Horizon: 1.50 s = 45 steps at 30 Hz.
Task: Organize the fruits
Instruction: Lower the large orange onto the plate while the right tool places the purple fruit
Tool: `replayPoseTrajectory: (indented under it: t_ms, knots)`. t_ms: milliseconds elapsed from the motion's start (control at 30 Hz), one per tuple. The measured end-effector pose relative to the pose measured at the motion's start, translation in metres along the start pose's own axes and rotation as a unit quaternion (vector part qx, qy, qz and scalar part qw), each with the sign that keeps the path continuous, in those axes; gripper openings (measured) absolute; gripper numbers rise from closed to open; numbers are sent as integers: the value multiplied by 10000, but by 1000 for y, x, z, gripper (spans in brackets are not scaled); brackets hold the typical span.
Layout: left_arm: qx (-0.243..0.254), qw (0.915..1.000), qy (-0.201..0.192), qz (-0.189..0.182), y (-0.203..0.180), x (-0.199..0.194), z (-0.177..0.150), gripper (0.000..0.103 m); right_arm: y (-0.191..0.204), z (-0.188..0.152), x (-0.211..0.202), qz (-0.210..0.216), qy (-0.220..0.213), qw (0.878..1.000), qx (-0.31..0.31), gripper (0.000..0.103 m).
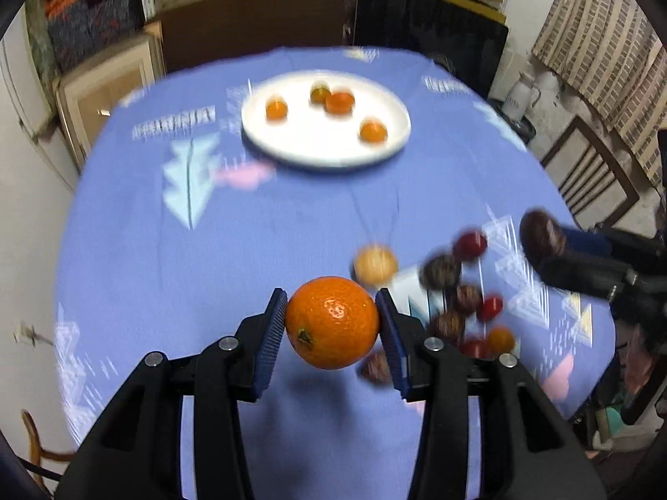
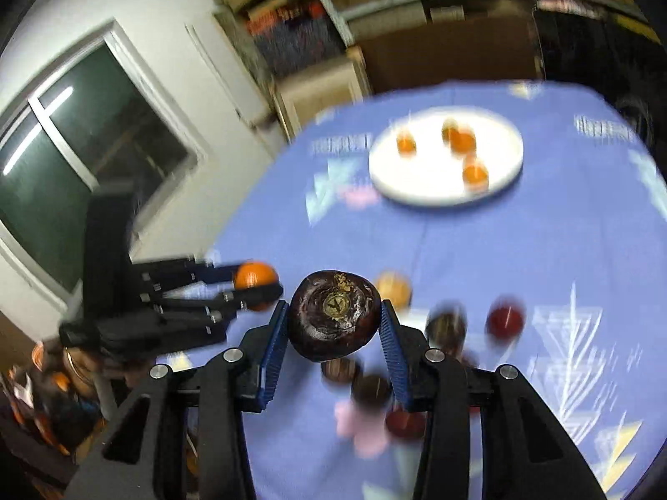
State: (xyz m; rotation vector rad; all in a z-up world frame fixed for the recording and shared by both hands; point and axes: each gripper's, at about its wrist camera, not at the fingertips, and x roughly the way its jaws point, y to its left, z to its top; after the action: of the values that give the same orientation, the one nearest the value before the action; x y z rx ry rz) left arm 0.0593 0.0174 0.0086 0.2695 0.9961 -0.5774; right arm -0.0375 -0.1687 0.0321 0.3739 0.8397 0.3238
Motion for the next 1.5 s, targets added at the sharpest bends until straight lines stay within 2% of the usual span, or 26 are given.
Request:
replayPoseTrajectory:
  t_ms: [133, 267, 467, 633, 767, 1367, 1400, 1433, 1467, 1500]
  knots:
    - [31, 9994, -263, 230, 2, 3, 52, 43, -22, 61, 6, -464, -408, 9979, -208, 43]
    - [-89, 9988, -324, 365, 7, 32, 102, 43, -54, 102, 41, -895, -378, 9951, -205, 43]
    - [-333, 9978, 0, 571, 15, 107, 145, 43, -100, 116, 103, -1152, -164, 9932, -6, 44]
    - [-471, 9961, 308, 679, 24, 153, 155, 43, -112, 124, 142, -1088, -26, 9940, -47, 44]
    - [-534, 9966, 307, 543, 27, 159, 158, 43, -113, 132, 158, -1027, 40, 9947, -96, 44]
    - [-236, 9932, 497, 1027, 20, 190, 168, 43, -127, 151, 192, -1249, 370, 9913, -179, 45]
    - [-219, 9929, 481, 1068, 20, 190, 168, 47, -128, 151, 194, -1277, 407, 9908, -176, 45]
    - [-221, 9919, 459, 1161, 20, 189, 169, 54, -128, 151, 194, -1389, 386, 9894, -190, 50]
    - [-267, 9909, 443, 1241, 22, 189, 170, 59, -127, 152, 192, -1507, 336, 9878, -209, 60]
    - [-370, 9903, 421, 1273, 27, 187, 171, 70, -128, 154, 190, -1617, 266, 9863, -198, 63]
